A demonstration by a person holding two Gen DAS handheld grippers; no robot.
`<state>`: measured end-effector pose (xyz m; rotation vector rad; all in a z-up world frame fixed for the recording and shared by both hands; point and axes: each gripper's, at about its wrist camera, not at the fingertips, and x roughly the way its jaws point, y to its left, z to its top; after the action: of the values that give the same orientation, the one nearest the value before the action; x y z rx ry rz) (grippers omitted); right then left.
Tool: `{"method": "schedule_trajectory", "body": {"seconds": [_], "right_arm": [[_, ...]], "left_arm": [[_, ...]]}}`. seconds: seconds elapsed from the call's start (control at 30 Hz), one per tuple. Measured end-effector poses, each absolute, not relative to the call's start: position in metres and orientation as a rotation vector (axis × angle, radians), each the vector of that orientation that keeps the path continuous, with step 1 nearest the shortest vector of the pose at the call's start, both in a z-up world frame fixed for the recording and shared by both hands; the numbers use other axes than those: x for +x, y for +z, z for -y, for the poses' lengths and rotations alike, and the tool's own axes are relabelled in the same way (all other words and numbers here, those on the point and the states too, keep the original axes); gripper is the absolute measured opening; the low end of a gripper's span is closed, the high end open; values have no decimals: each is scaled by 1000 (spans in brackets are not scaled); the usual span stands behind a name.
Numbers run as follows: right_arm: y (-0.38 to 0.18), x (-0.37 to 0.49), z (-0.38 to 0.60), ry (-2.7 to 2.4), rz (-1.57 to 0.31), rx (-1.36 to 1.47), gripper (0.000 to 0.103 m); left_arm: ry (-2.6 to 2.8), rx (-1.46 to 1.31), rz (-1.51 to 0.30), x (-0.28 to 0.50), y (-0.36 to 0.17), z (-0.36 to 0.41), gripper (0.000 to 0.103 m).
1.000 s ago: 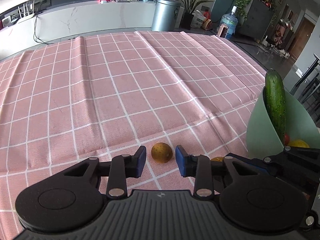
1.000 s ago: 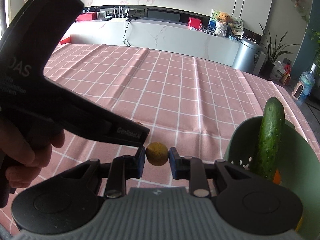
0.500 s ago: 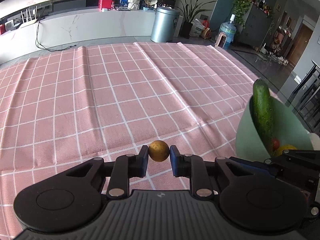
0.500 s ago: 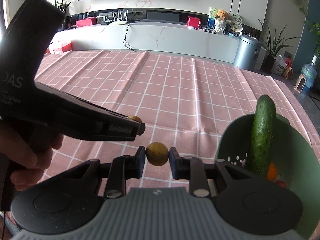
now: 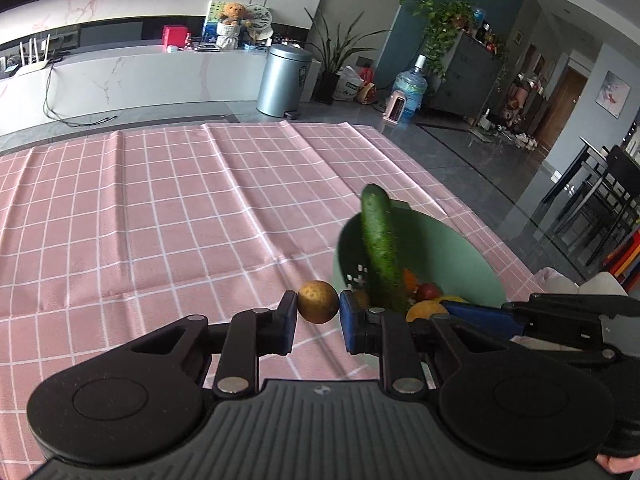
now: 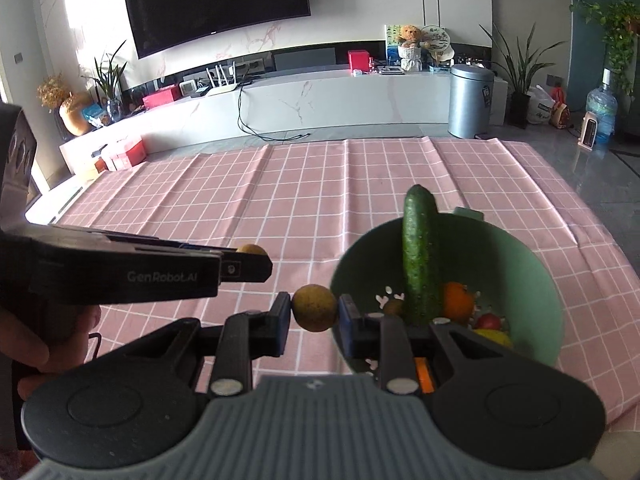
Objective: Organize fruits
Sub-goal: 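Carry both kiwis into the colander and open both grippers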
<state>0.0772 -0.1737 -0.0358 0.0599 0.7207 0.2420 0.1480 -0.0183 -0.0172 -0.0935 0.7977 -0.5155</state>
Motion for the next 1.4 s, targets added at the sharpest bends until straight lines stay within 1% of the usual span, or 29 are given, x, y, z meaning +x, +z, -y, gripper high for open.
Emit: {"method": "schedule_trajectory", "body": {"seconds": [0.23, 0.53, 0.77, 0.97, 1.13, 1.4], "right_arm": [[-20, 63, 231, 222, -724, 78, 21], [-24, 88, 270, 249, -770, 10, 21], [-49, 131, 287, 291, -893, 40, 21], [-67, 160, 288, 352, -971, 70, 21], [-81, 179, 286, 383, -1023, 86, 21], [-95, 190, 281, 387, -1056, 63, 21]], "left_arm": [[-594, 57, -806, 141, -8, 73, 25], [-607, 199, -882, 159, -22, 120, 25], [-576, 238, -970, 178, -41, 136, 25], [-558, 253, -1008, 193, -51, 139, 25], [-537, 295, -1024, 201, -58, 141, 25], [-541, 300, -1036, 207, -67, 143, 25]]}}
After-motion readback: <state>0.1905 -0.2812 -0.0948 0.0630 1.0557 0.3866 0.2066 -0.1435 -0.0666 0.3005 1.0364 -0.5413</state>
